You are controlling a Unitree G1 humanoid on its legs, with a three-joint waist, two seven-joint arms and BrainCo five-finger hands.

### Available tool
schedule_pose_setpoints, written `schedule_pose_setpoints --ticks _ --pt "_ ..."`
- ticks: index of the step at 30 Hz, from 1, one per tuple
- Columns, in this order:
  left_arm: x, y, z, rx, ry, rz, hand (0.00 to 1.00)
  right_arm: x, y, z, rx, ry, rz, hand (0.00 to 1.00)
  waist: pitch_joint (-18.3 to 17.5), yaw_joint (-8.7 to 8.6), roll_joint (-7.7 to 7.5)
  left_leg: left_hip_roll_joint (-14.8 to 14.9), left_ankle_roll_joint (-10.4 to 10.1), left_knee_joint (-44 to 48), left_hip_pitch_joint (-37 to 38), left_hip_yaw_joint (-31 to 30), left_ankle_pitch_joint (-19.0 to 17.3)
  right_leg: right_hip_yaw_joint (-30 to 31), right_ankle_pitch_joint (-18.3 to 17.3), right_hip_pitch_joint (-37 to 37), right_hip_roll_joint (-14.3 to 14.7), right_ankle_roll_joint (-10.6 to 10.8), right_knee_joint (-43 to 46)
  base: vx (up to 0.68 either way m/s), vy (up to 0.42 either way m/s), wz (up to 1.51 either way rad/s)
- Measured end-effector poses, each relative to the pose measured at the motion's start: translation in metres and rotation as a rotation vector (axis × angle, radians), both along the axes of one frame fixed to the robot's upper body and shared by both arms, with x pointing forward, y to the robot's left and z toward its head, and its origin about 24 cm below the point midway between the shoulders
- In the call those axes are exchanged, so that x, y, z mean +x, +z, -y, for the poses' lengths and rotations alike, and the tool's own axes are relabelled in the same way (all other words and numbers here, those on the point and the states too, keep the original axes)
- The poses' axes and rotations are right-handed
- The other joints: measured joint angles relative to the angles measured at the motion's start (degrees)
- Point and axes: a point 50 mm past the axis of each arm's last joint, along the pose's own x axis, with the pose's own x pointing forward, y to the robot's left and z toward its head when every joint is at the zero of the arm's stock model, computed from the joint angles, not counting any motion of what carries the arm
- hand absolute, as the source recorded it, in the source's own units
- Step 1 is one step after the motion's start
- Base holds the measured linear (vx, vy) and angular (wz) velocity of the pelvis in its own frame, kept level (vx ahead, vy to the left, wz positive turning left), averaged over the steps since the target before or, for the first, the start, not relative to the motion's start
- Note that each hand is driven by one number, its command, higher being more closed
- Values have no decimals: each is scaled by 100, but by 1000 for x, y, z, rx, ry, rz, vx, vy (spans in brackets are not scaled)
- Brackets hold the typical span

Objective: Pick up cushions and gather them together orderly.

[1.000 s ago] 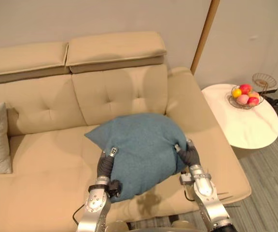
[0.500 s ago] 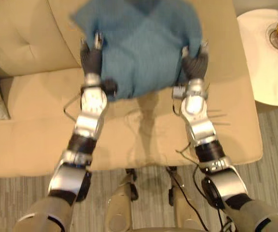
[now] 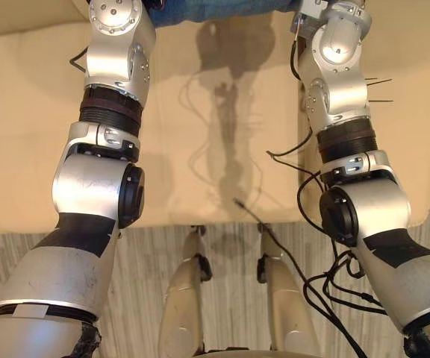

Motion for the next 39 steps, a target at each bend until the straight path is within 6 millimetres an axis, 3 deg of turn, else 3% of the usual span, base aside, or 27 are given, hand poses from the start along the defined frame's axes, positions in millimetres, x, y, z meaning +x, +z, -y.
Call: schedule_pose_setpoints --ticks 4,6,8,12,17,21,24,27,28,30,32,35,39 --pt "5 -11 -6 -64 -32 -33 0 9 -14 -6 -48 50 -81 0 304 -8 -3 49 -23 1 -189 9 27 -32 33 -182 4 4 1 -5 92 2" --pt "10 -28 -10 -75 -34 -78 0 12 -24 -11 -92 69 -112 0 395 -9 2 67 -24 1 -209 18 26 -44 36 -214 20 7 2 4 91 -5" --pt "18 -61 -15 -114 -41 -157 0 16 -42 -16 -129 92 -158 0 395 -11 2 90 -25 1 -216 26 25 -43 35 -235 42 7 2 11 77 -7" --pt "24 -101 -23 -140 -31 -254 0 19 -67 -16 -98 148 -209 0 395 -22 3 111 -27 1 -182 81 24 -24 35 -227 62 7 3 -3 85 -5" --pt "24 -125 -32 -139 -20 -297 0 19 -87 -13 -111 178 -235 0 394 -5 2 138 -29 0 -52 174 24 45 33 -171 87 3 64 -34 68 -8" --pt "18 -133 -46 -123 13 -272 0 10 -100 -1 -130 175 -207 0 394 -3 2 168 -37 0 142 184 26 41 29 26 115 -3 54 -52 32 -3" --pt "-1 -135 -62 -58 61 -183 0 -11 -101 15 -187 165 -108 0 394 3 2 172 -59 0 417 182 6 33 19 307 117 -9 29 -46 7 1" --pt "-29 -159 -71 15 78 -118 0 -42 -123 34 -265 135 -41 0 389 55 -4 177 -120 2 918 163 -50 -23 -82 844 121 -50 26 -20 2 7" --pt "-40 -181 -72 43 73 -140 0 -54 -143 40 -295 127 -58 0 335 110 -15 175 -149 3 1151 159 -133 -45 -182 1071 133 -44 36 5 -2 7" --pt "-63 -242 -76 86 46 -289 0 -76 -197 49 -325 151 -191 0 -22 164 -27 176 -173 155 1375 142 -376 -72 -395 1353 135 -70 63 32 2 5" --pt "-82 -288 -78 90 24 -428 0 -90 -236 54 -336 172 -318 0 -159 184 -24 169 -188 180 1663 133 -482 -71 -487 1648 124 -59 70 59 3 0" --pt "-134 -380 -81 95 -19 -762 0 -131 -324 70 -356 209 -656 0 -642 129 -40 123 -198 231 2155 0 -688 -126 -742 2145 102 -6 174 79 -4 8" --pt "-188 -455 -83 92 -60 -1112 0 -183 -412 93 -272 203 -1061 0 -1118 70 -80 21 -172 219 2659 -29 -870 -163 -904 2664 30 113 172 89 3 9"
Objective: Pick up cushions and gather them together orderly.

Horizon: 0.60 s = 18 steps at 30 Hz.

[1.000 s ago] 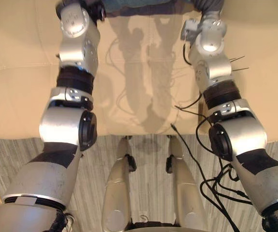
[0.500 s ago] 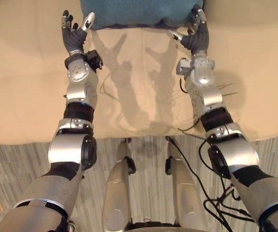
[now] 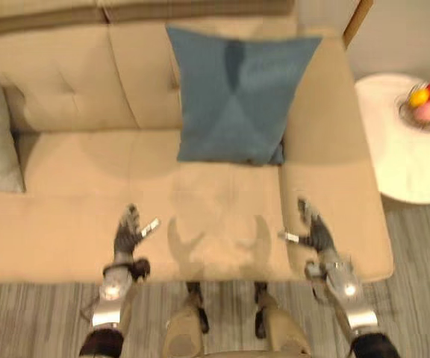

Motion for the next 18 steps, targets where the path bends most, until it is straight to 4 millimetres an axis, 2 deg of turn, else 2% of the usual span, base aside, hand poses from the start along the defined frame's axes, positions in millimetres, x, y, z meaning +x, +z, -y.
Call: schedule_pose_setpoints --ticks 1,3,5,8,11,13,15,16,17,18 --pt "-9 -10 0 5 -6 -54 0 -9 -12 3 1 -8 -61 0 -60 -48 -9 -26 -14 -21 86 -10 -40 -12 -17 86 -22 14 -16 62 28 10" --pt "-48 -44 -5 -2 4 -261 0 -40 -46 12 3 -47 -254 0 -240 -118 -36 -129 9 -168 448 -29 -77 -25 -103 364 -101 72 -43 56 42 6" --pt "-62 -54 -6 -3 7 -335 0 -53 -56 15 5 -61 -318 0 -349 -118 -56 -167 16 -214 550 -27 -94 -20 -133 449 -134 80 -56 38 36 0" --pt "-98 -71 -11 5 5 -479 0 -84 -77 22 -16 -83 -471 0 -576 -117 -171 -235 40 -215 802 48 -191 72 -184 647 -196 157 -50 48 35 -10" --pt "-118 -79 -9 9 -25 -552 0 -96 -82 24 -34 -78 -522 0 -603 -102 -227 -283 46 -214 963 173 -228 199 -194 719 -238 177 17 13 28 -18" --pt "-121 -80 -7 1 -39 -562 0 -93 -82 22 -31 -62 -518 0 -595 -87 -243 -286 63 -205 967 318 -240 340 -208 538 -236 189 246 -20 26 -35" --pt "-114 -78 -5 0 -44 -540 0 -89 -80 19 -33 -44 -502 0 -605 -84 -281 -285 248 165 630 381 -311 410 -191 151 -273 275 684 -61 31 -23" --pt "-106 -75 -2 -3 -49 -507 0 -85 -78 19 -37 -36 -489 0 -596 -75 -237 -162 329 411 404 388 -367 428 -50 -45 -232 474 787 -145 3 -9" --pt "-94 -71 3 -8 -54 -457 0 -76 -76 15 -33 -21 -469 0 -481 -104 -134 -10 369 612 240 405 -384 372 -799 -433 -250 373 2314 -106 -31 17" --pt "-85 -66 5 -1 -70 -424 0 -82 -79 11 -22 -20 -482 0 -452 -102 -191 -42 389 767 261 279 -397 377 -1359 -649 -341 353 3845 -81 -66 42"
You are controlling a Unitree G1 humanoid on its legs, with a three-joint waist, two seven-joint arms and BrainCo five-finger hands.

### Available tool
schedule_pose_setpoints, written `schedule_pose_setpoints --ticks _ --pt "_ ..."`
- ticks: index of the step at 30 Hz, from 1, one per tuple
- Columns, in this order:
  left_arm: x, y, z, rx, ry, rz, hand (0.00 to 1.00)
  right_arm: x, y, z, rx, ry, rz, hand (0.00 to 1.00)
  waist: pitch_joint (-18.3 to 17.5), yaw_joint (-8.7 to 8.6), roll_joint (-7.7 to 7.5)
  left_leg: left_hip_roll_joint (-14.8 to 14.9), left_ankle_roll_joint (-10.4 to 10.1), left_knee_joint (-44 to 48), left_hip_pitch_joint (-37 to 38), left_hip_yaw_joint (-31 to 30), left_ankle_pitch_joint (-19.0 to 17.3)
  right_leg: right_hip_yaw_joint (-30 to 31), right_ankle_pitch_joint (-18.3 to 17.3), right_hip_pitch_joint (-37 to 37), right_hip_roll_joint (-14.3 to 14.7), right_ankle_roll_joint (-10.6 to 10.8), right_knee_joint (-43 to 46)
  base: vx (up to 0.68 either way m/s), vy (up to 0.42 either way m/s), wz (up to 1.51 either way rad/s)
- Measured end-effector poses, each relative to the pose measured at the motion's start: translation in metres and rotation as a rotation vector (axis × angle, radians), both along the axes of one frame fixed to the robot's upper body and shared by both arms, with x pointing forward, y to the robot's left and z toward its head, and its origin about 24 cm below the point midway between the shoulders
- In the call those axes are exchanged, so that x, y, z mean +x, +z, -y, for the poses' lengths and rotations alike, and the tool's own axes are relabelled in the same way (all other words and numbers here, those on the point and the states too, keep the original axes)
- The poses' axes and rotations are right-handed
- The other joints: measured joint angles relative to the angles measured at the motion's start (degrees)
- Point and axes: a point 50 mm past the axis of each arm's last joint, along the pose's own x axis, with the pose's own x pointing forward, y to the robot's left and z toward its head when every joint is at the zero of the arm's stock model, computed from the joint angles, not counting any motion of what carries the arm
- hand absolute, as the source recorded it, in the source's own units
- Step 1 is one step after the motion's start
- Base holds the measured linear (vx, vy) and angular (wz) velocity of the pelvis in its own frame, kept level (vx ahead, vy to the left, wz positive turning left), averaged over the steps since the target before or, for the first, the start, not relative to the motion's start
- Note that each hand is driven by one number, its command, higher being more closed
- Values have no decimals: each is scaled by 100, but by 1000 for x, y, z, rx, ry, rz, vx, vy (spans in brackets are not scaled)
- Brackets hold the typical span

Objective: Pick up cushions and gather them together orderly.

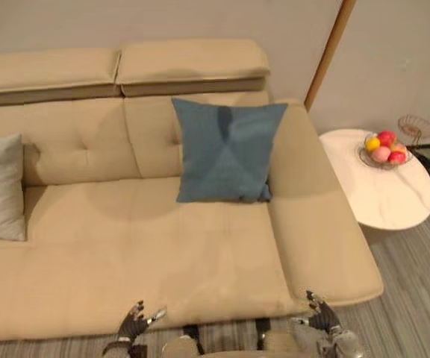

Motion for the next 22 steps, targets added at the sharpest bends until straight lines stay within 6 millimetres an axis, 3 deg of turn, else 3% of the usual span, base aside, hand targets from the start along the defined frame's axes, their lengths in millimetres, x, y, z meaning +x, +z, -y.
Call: schedule_pose_setpoints --ticks 1,2,4,5,7,8,9,10,11,12,13,15,16,18,20,21,22 --pt "3 2 0 2 -2 16 0 -4 -2 -3 8 -1 -9 0 36 6 16 -26 10 70 -9 -82 -6 23 -148 5 -53 58 626 -62 -123 73" --pt "7 5 0 8 0 38 0 -9 -4 -8 22 5 -21 0 8 21 -135 -73 7 272 -95 -248 -4 98 -329 201 -135 242 1438 -116 -131 70" --pt "11 8 2 8 12 60 0 -9 -4 -11 29 7 -18 0 -66 69 -330 -110 -27 562 -396 -320 19 165 -554 527 -189 393 1415 -199 -170 42" --pt "17 10 5 -7 23 80 0 0 1 -8 18 2 15 0 -78 202 -367 -39 -97 700 -706 -360 140 64 -1115 657 -145 269 750 -254 -206 -4" --pt "23 9 22 -44 8 96 0 13 10 1 -5 -32 76 0 -59 396 -119 247 -209 464 -1023 -371 391 -227 -1418 827 186 -159 -264 -344 -213 -25" --pt "25 8 26 -48 -5 94 0 21 14 3 -10 -42 103 0 98 402 -16 338 -313 377 -1116 -405 501 -326 -1557 775 244 -412 -406 -380 -185 -4" --pt "29 9 29 -55 -9 98 0 23 15 5 -16 -49 107 0 210 328 71 386 -328 316 -1115 -464 509 -407 -1514 776 283 -441 -372 -410 -186 47" --pt "30 9 33 -61 -20 96 0 19 14 8 -10 -91 97 0 263 238 163 416 -473 93 -1068 -514 400 -626 -1443 761 326 -556 -358 -404 -126 68" --pt "31 9 33 -61 -21 101 0 14 12 10 -8 -107 79 0 302 175 87 486 -563 69 -1062 -394 305 -747 -1329 710 301 -748 -428 -372 -117 56" --pt "31 10 33 -59 -21 100 0 14 12 11 -8 -115 79 0 302 182 86 535 -541 222 -1078 -334 315 -772 -1287 694 297 -806 -461 -310 -98 24" --pt "31 10 32 -57 -21 100 0 15 13 13 -6 -136 84 0 300 178 83 572 -394 844 -1128 -263 216 -794 -1149 669 285 -896 -596 -245 -89 3" --pt "33 11 30 -54 -17 111 0 16 14 16 -6 -157 92 0 286 170 69 599 -28 2001 -1020 -217 -272 -748 -749 693 259 -824 -1001 -200 -43 -1" --pt "34 13 30 -53 -15 119 0 16 14 16 -5 -159 92 0 283 168 65 612 -12 2113 -948 -220 -424 -743 -670 682 256 -798 -1095 -127 40 2" --pt "34 13 25 -50 11 124 0 14 12 16 3 -183 84 0 277 157 62 584 -140 2029 -450 -241 -818 -732 -390 669 210 -679 -1411 -124 96 3" --pt "31 12 24 -49 18 111 0 10 8 18 0 -196 58 0 193 158 181 428 -333 1246 -58 -246 -912 -688 -229 704 242 -551 -1623 -100 153 -5" --pt "28 8 21 -44 20 88 0 4 3 19 2 -207 21 0 113 147 133 309 -442 697 130 -227 -828 -664 -52 772 191 -443 -1900 -78 175 -1" --pt "26 8 20 -41 20 81 0 1 1 19 3 -206 10 0 85 140 113 259 -415 568 162 -228 -794 -665 45 823 170 -432 -2045 -39 110 5"
